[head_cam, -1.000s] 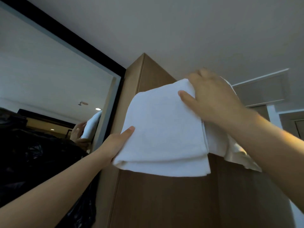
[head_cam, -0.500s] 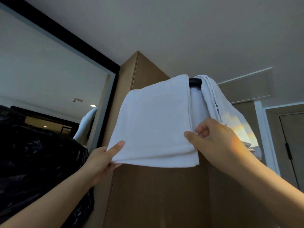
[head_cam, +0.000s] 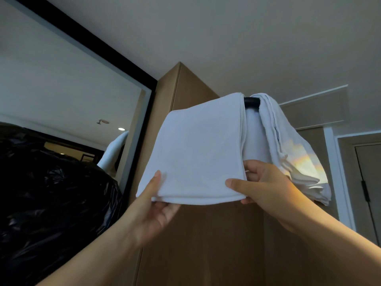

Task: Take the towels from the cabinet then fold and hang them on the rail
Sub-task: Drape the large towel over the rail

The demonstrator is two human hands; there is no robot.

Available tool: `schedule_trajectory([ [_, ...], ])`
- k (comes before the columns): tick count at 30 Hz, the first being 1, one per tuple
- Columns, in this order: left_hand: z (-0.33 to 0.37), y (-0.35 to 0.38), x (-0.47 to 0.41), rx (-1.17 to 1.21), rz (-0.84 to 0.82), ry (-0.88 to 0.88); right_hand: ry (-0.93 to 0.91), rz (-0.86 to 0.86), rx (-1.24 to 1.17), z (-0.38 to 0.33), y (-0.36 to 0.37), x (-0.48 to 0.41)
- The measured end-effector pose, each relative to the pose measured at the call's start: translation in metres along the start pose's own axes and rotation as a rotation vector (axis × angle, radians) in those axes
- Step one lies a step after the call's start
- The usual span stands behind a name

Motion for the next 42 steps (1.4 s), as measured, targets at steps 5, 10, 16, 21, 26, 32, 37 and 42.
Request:
schedule_trajectory([
  [5,-0.016,0.024,0.006,-0.029,-0.033,-0.010,-0.124,0.087,0.299,-0.008,-0.009,0.005],
  [10,-0.013,0.026,0.005,-0.005,0.007,0.039,-0.685,0.321,0.795,-0.055,-0.012,-0.044],
  [16,-0.014,0.030,0.003,-0.018,0.026,0.076,-0.788,0.121,1.214,-0.078,0.028,-0.141],
  [21,-0.005,0.033,-0.011,-0.067,0.015,0.132,-0.756,0.073,1.218,-0.088,0.019,-0.172],
  [26,0.013,0.053,-0.024,-0.080,-0.006,0.208,-0.593,-0.086,1.207,-0.102,0.014,-0.196],
  [32,0.026,0.070,-0.037,-0.096,0.001,0.230,-0.446,-0.193,1.055,-0.110,0.013,-0.207],
  [37,0.034,0.050,-0.034,-0.042,-0.050,0.274,-0.734,0.044,0.995,-0.126,0.014,-0.183],
  [42,0.025,0.047,-0.032,-0.041,-0.036,0.220,-0.873,0.209,0.793,-0.111,-0.018,-0.139],
])
Point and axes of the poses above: each hand's wrist, its own x-axis away from the middle knuckle, its own y-axis out of the palm, z = x × y, the point moved 4 cm from there along -x, towards the middle knuckle, and after that the axes turned 13 degrees about z, right-handed, at the moved point
